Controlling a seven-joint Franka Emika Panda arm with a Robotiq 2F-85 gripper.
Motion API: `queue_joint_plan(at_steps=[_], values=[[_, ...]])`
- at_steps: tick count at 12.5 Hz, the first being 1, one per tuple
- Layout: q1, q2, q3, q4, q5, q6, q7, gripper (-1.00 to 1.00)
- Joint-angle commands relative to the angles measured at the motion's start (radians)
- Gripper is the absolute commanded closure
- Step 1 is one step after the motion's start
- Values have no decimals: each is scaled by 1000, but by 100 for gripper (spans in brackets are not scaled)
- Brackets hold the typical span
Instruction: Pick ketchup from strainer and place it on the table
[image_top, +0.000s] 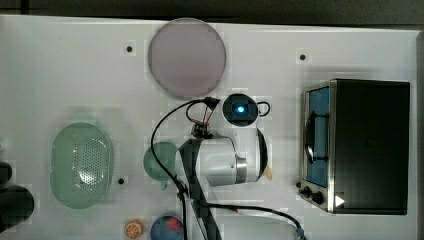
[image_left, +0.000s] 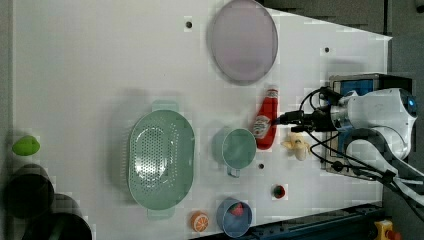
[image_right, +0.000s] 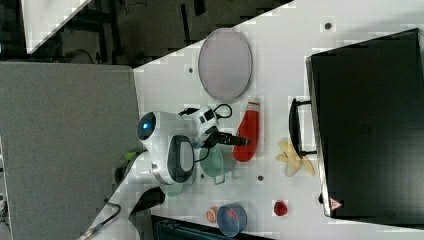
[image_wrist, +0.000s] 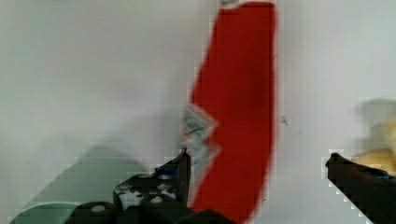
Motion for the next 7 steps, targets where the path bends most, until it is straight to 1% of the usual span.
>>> queue_joint_plan(at_steps=[1, 3, 4, 5, 7], values=[[-10, -132, 31, 108, 0, -13, -32, -100], [-10, -214, 38, 187, 7, -120, 10, -100], [-10, -252, 37, 233, 22, -185, 68, -100], [-10, -284, 36, 278, 54, -261, 143, -100], [-10, -330, 31, 368, 147, -422, 312, -100]])
